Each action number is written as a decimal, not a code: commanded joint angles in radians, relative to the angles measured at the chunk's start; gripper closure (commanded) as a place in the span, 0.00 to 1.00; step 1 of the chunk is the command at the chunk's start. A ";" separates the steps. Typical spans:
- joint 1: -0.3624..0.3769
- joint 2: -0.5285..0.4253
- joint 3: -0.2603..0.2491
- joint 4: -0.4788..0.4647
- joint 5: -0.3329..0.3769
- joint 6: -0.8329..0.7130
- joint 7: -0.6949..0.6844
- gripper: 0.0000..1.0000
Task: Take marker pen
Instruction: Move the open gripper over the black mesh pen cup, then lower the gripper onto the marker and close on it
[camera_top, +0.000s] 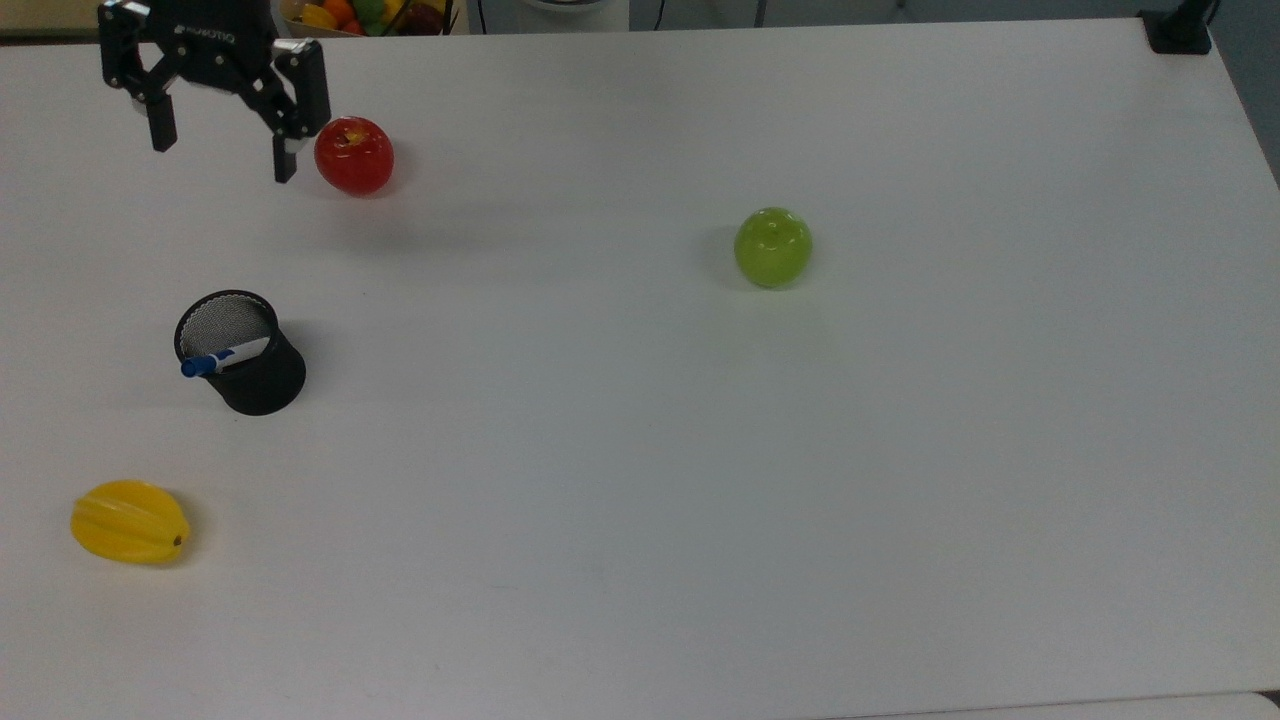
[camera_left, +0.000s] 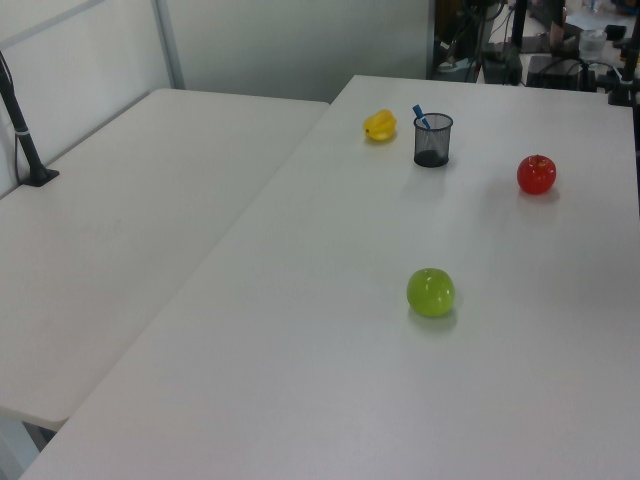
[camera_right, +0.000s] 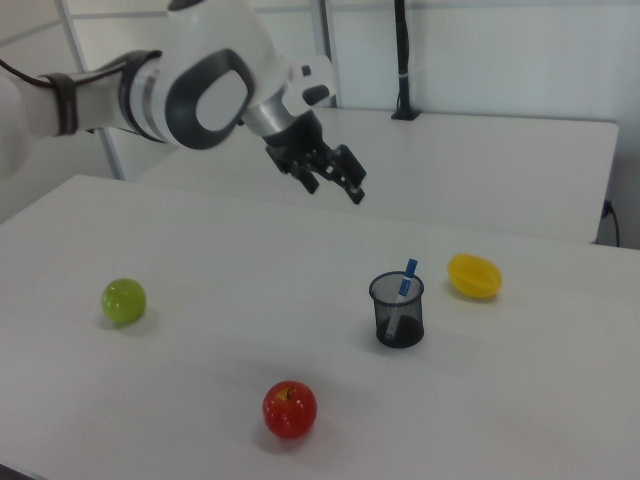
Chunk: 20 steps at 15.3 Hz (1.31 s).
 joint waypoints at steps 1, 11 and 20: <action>-0.003 0.058 -0.036 -0.007 -0.012 0.103 0.062 0.16; -0.032 0.191 -0.041 -0.038 0.005 0.350 0.087 0.34; -0.032 0.293 -0.039 -0.072 0.055 0.561 0.085 0.34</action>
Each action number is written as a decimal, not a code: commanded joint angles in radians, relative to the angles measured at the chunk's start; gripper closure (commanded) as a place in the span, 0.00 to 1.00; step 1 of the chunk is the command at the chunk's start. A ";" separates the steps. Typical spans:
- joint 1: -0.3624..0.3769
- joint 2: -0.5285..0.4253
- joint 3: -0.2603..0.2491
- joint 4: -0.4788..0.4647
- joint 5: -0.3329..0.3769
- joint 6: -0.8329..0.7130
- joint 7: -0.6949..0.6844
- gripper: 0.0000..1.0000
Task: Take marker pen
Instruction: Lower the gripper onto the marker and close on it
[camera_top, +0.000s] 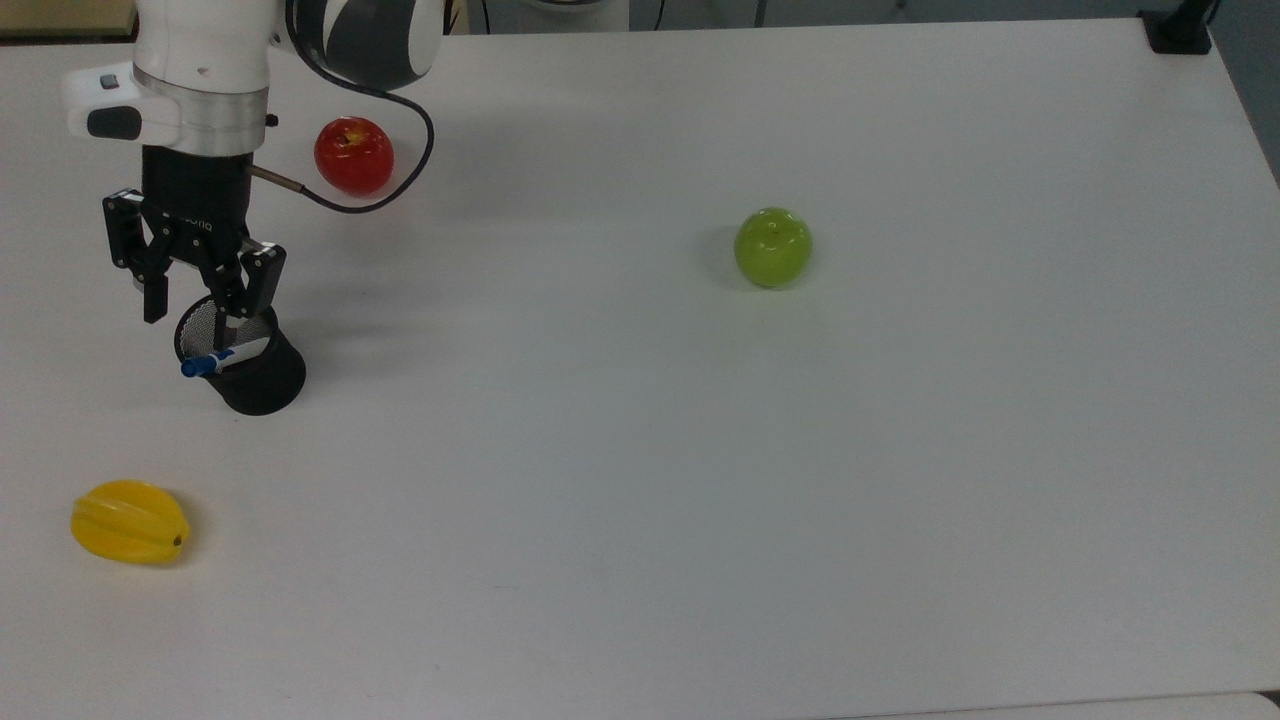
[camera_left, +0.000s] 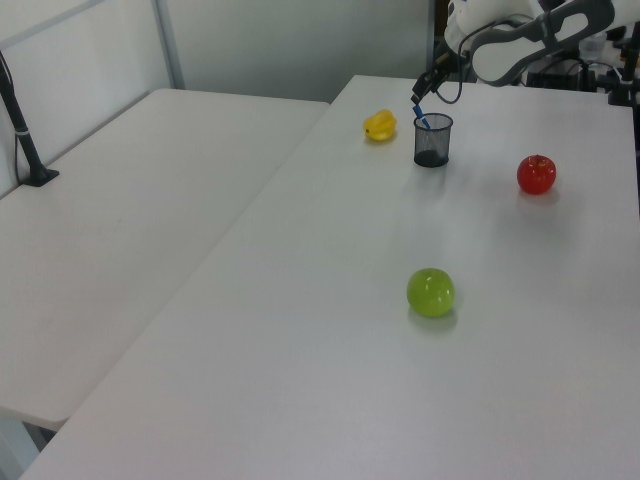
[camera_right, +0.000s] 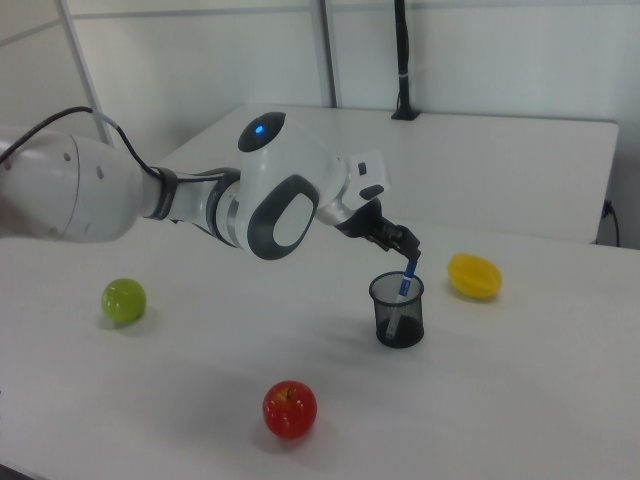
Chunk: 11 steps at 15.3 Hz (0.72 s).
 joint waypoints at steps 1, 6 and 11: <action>0.004 0.026 -0.004 -0.009 0.013 0.061 0.009 0.34; -0.007 0.076 -0.004 -0.002 0.011 0.124 0.007 0.35; -0.021 0.092 -0.001 0.000 0.011 0.163 0.007 0.62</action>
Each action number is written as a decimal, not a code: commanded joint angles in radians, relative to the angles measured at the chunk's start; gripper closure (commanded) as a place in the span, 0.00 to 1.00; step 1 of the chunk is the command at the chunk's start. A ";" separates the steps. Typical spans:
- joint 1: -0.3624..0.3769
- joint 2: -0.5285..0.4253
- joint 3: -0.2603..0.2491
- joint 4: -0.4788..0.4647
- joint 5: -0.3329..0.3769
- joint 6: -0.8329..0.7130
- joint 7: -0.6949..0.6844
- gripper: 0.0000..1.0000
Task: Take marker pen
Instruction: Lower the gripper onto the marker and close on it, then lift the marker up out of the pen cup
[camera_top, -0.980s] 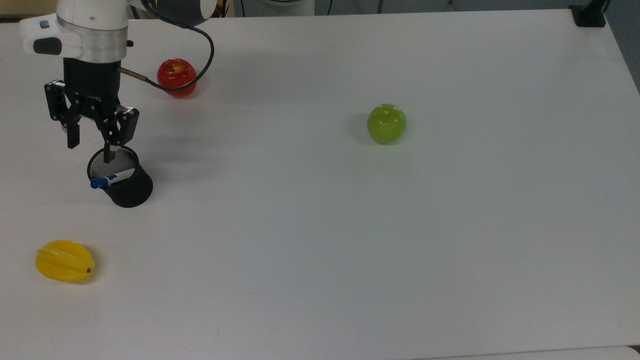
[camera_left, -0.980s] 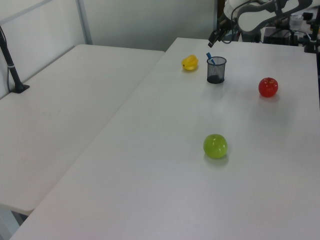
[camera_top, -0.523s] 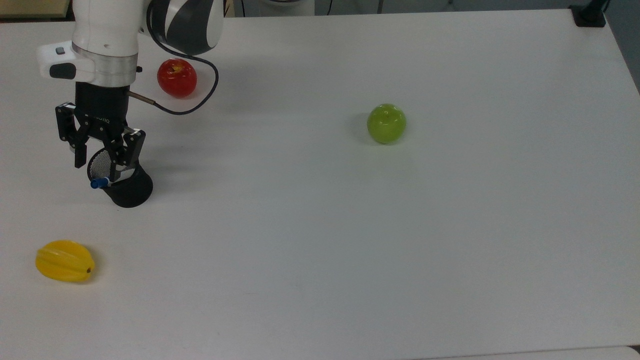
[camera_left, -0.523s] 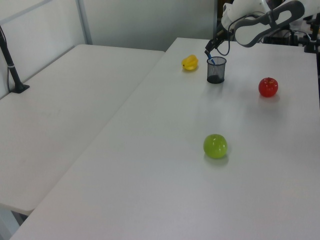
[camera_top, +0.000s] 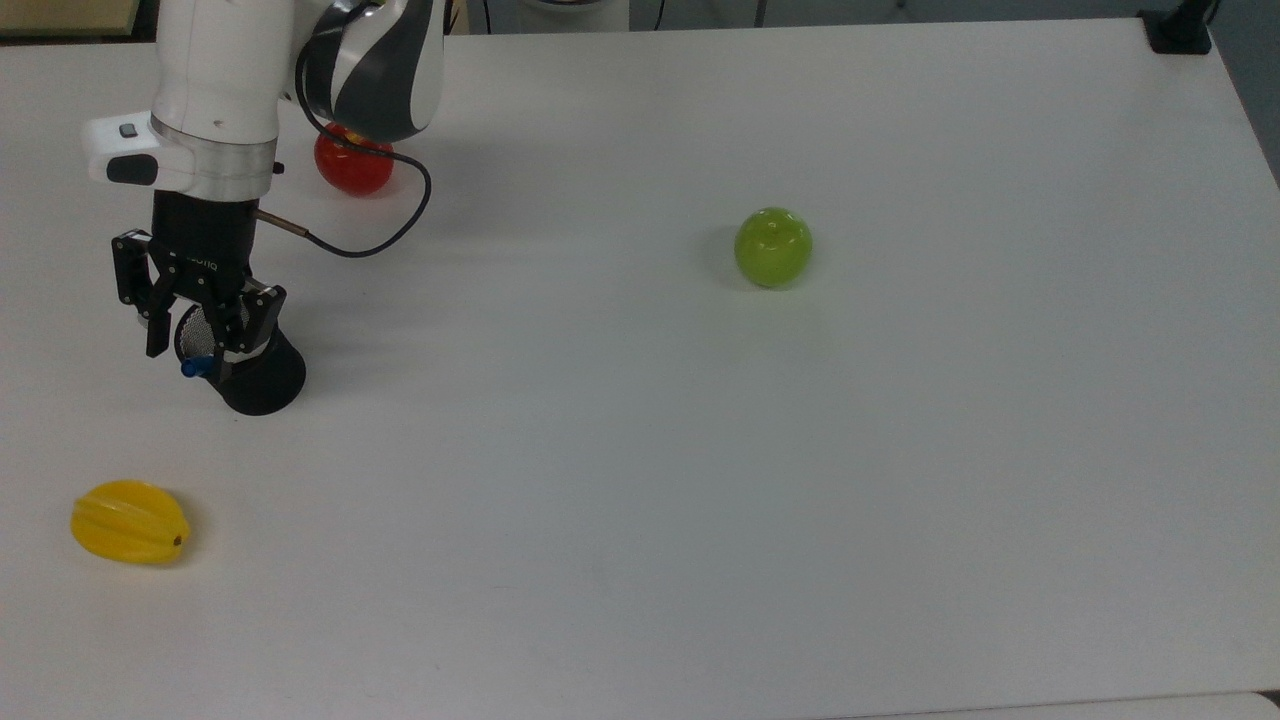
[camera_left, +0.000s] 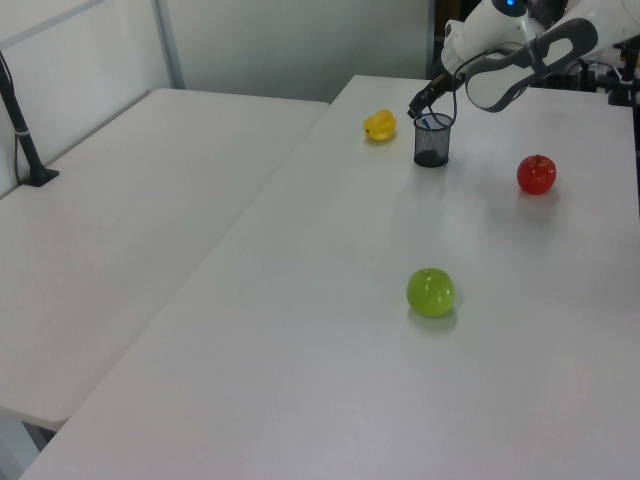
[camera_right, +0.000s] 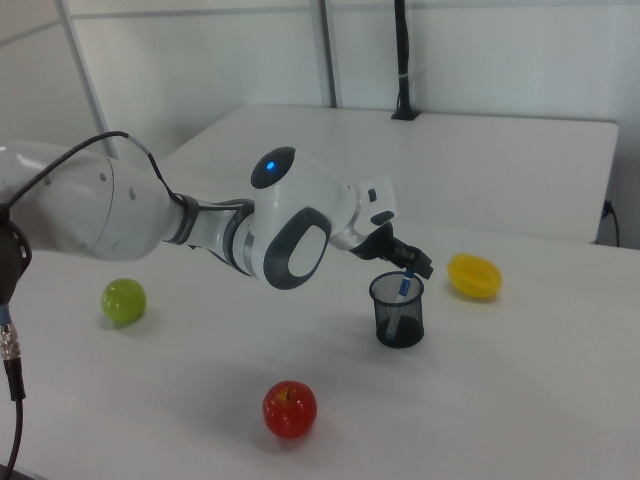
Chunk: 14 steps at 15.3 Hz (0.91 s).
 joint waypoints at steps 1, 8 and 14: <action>-0.002 0.002 -0.001 0.003 0.012 0.025 0.007 0.73; -0.005 -0.013 0.000 0.001 0.013 0.022 0.010 1.00; -0.005 -0.131 0.002 -0.008 0.018 0.011 0.010 1.00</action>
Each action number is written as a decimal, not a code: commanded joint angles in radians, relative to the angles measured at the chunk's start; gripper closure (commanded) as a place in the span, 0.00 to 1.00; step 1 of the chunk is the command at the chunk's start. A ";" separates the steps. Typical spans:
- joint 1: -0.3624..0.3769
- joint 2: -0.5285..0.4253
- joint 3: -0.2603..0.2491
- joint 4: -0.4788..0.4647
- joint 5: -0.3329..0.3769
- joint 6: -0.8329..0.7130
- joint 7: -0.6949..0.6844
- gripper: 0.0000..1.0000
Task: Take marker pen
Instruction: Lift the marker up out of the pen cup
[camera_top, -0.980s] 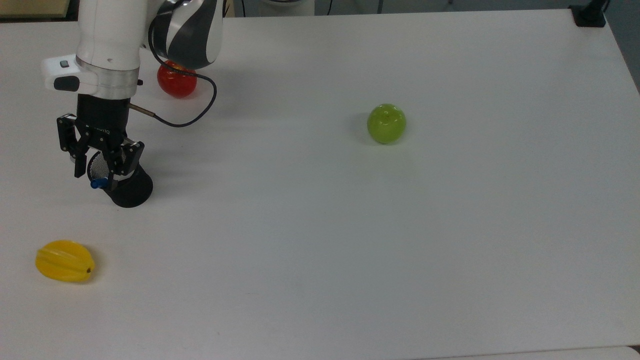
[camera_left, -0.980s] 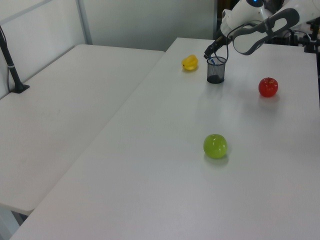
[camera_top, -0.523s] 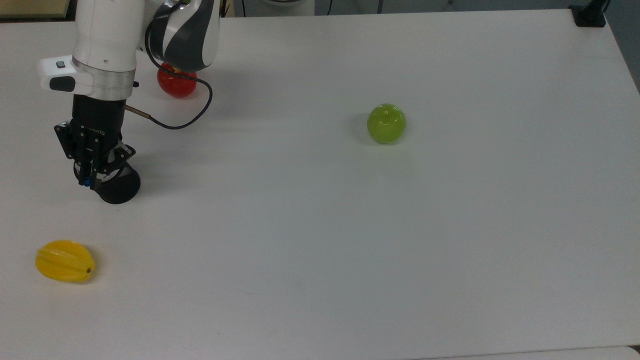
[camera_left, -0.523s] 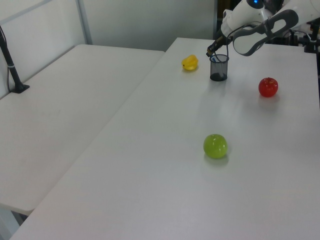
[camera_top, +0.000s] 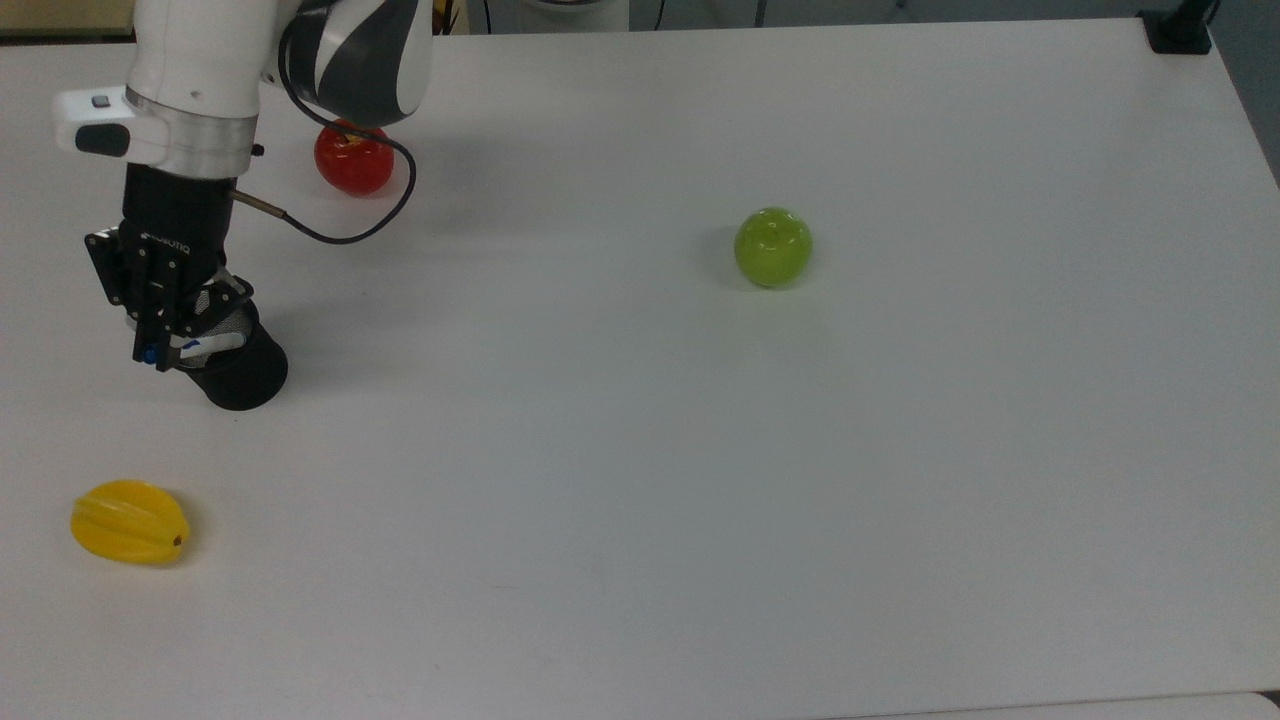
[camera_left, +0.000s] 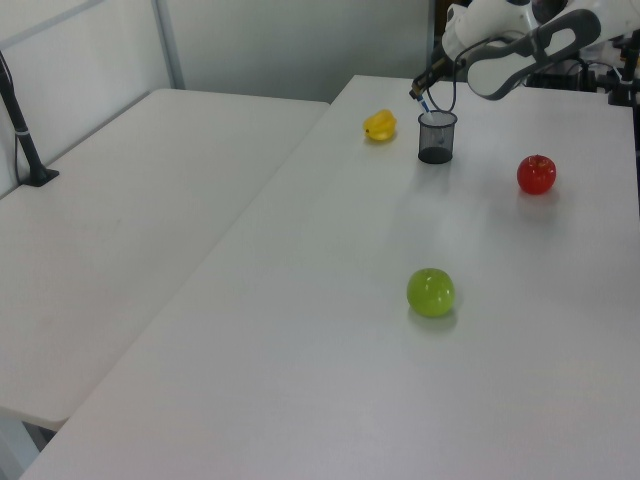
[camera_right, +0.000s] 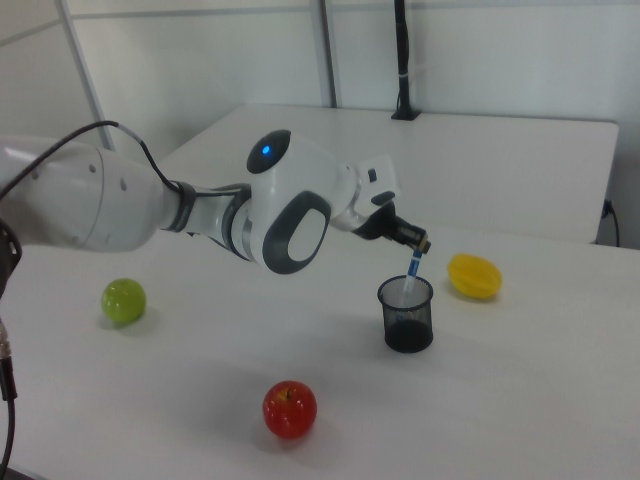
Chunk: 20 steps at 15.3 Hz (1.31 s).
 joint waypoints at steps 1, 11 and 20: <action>0.001 -0.118 0.002 -0.037 0.017 0.003 0.003 1.00; 0.013 -0.267 0.076 -0.036 0.019 -0.215 0.066 1.00; 0.022 -0.244 0.261 -0.030 0.068 -0.474 0.067 1.00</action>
